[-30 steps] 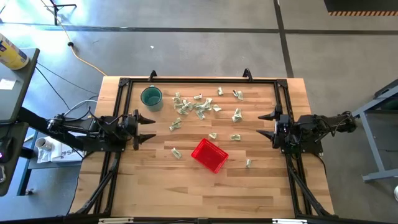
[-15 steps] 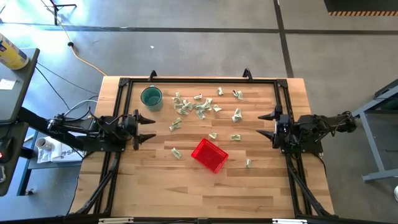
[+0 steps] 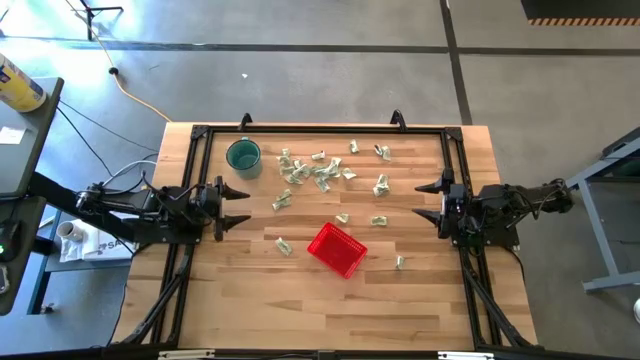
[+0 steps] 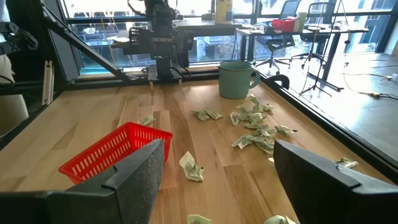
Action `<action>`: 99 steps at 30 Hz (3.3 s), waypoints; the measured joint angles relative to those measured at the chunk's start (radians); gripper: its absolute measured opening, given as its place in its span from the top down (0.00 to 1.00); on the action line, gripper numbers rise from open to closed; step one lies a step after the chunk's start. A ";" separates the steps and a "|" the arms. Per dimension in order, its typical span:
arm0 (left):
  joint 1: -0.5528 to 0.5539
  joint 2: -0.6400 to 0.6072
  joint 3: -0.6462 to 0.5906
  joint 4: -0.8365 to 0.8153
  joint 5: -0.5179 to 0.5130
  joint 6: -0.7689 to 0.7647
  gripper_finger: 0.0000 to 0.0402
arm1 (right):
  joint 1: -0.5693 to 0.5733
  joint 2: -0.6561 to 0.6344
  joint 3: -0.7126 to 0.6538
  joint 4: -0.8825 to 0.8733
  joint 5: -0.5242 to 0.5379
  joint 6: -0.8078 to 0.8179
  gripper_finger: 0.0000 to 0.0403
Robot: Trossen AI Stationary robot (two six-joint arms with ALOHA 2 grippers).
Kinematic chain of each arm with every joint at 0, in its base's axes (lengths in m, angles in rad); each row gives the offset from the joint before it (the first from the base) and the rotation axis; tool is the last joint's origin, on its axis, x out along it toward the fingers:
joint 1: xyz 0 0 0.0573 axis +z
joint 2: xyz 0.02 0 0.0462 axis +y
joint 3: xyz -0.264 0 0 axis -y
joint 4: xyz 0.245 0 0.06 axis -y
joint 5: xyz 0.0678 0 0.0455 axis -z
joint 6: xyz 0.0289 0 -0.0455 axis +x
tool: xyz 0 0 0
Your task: Pick and place Stevia / Truvia into bins
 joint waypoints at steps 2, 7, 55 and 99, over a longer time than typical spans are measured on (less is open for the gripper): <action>0.000 0.000 0.000 0.000 0.000 0.000 0.12 | 0.000 0.000 0.000 0.000 0.000 0.000 0.27; 0.000 0.000 0.000 0.000 0.000 0.000 0.12 | 0.000 0.000 0.000 0.000 0.000 0.000 0.27; 0.000 0.000 0.000 0.206 -0.134 -0.480 0.12 | 0.000 0.000 0.000 0.000 0.000 0.000 0.27; 0.000 0.000 0.000 0.224 -0.332 -0.811 0.12 | 0.000 0.039 0.010 0.983 0.140 0.227 0.27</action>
